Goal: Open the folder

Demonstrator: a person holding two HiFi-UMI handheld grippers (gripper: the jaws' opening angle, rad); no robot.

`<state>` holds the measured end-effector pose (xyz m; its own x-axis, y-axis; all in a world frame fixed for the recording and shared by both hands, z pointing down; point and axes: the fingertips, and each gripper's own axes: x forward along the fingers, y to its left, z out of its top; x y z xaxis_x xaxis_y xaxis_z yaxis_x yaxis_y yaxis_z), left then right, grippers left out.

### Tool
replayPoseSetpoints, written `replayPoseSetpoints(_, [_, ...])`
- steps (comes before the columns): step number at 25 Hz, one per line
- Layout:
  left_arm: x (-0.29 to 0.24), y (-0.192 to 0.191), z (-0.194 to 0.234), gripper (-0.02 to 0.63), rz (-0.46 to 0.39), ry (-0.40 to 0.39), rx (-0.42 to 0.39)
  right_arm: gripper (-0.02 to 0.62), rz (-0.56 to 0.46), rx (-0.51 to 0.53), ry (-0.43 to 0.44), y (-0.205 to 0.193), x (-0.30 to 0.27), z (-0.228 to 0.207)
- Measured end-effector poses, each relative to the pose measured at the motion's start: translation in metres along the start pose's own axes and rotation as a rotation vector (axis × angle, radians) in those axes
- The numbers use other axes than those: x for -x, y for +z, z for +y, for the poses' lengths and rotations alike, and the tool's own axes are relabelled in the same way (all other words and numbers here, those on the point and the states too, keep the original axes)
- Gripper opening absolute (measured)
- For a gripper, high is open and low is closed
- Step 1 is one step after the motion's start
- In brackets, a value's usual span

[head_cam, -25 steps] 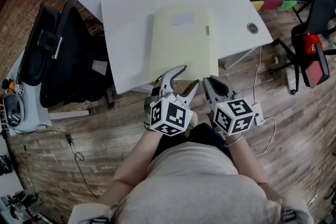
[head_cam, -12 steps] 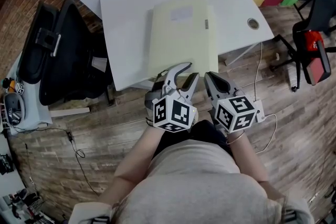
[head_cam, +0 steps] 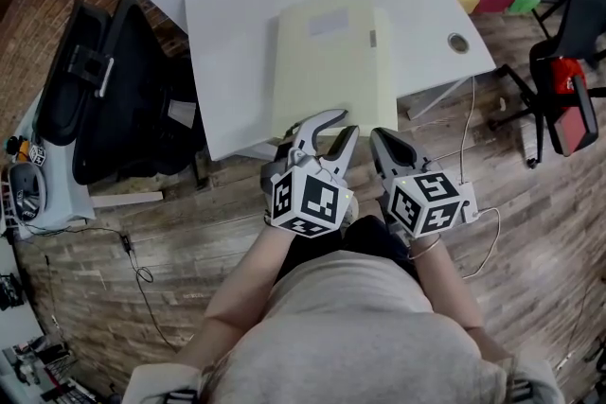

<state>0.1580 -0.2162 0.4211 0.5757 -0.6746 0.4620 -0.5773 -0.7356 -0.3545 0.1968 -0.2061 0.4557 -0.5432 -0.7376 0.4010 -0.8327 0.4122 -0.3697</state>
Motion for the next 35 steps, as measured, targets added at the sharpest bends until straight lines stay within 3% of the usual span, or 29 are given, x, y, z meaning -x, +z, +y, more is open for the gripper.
replayPoseSetpoints(11, [0.022, 0.005, 0.021, 0.091, -0.054, 0.036, 0.096, 0.022, 0.015, 0.011, 0.019, -0.003, -0.008, 0.018])
replayPoseSetpoints(18, [0.041, 0.006, 0.037, 0.080, -0.092, 0.037, 0.114, 0.021, 0.002, 0.010, -0.010, -0.001, -0.012, 0.036])
replayPoseSetpoints(35, [0.098, -0.017, 0.087, 0.060, -0.191, 0.068, 0.280, 0.023, -0.007, 0.007, -0.067, 0.000, -0.040, 0.074])
